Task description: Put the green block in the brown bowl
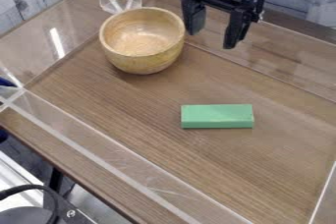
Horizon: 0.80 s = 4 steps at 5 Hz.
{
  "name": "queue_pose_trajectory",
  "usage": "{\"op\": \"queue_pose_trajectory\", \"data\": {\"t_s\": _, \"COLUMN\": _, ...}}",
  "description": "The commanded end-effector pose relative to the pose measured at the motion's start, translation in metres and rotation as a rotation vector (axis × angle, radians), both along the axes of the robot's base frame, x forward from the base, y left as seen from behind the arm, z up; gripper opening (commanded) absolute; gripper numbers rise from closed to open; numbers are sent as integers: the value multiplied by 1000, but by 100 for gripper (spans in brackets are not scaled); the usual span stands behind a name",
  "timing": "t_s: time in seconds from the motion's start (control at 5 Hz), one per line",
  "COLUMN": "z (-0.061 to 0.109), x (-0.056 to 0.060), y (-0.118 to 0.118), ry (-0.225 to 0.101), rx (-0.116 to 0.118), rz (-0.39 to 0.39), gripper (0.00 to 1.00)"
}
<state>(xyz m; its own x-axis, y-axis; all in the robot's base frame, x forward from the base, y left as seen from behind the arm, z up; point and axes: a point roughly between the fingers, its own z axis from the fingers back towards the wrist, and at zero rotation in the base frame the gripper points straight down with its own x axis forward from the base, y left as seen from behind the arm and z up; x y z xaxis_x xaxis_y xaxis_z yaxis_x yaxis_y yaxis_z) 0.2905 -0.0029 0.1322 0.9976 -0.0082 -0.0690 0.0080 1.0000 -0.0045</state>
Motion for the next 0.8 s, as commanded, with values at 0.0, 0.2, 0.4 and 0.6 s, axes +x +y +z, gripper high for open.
{"op": "queue_pose_trajectory", "data": {"t_s": 0.0, "z": -9, "x": -5, "y": -2, "ry": 28, "rx": -5, "rz": -187, "gripper": 100}}
{"op": "queue_pose_trajectory", "data": {"t_s": 0.2, "z": -25, "x": -19, "y": -6, "ry": 57, "rx": -16, "rz": -433, "gripper": 100}}
{"op": "queue_pose_trajectory", "data": {"t_s": 0.4, "z": -41, "x": -30, "y": -11, "ry": 63, "rx": -33, "rz": -663, "gripper": 100}}
{"op": "queue_pose_trajectory", "data": {"t_s": 0.6, "z": -56, "x": -36, "y": -16, "ry": 55, "rx": -39, "rz": -835, "gripper": 100}}
